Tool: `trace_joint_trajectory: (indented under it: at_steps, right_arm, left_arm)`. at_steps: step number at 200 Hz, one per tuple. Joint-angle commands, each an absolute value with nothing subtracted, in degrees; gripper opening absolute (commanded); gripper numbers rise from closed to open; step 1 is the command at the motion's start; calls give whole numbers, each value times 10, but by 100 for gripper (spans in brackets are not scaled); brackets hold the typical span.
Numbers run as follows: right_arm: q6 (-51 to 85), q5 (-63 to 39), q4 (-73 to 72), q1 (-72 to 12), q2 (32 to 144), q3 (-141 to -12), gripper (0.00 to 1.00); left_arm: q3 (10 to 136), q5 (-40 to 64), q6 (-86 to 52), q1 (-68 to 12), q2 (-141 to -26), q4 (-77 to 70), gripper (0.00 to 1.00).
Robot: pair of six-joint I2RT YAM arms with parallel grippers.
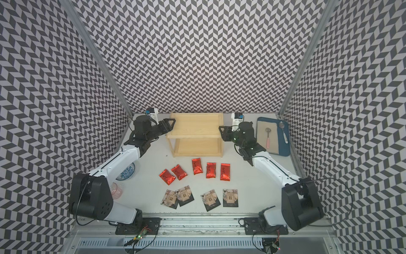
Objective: Place the tea bags on the shelf by color
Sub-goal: Move the shelf to the center of the board.
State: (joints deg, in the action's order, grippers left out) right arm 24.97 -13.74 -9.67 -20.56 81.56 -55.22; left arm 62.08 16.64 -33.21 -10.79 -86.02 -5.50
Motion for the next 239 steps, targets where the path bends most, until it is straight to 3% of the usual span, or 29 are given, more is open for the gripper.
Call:
trace_joint_trajectory:
  at_steps: [1, 121, 165, 223, 239]
  right_arm:
    - [250, -127, -136, -210, 843, -579, 38]
    - [236, -119, -176, -193, 951, -664, 39]
    - [221, -110, -154, -189, 949, -680, 47]
    - [189, -55, -58, -182, 917, -744, 62]
    - [188, -28, -22, -182, 894, -746, 63]
  left_arm:
    - [644, 180, -332, -110, -879, -78, 63]
    - [665, 167, -335, -113, -919, -95, 64]
    - [671, 118, -317, -107, -900, -80, 74]
    - [693, 46, -279, -100, -848, -40, 99]
    - [683, 31, -270, -101, -818, -21, 100]
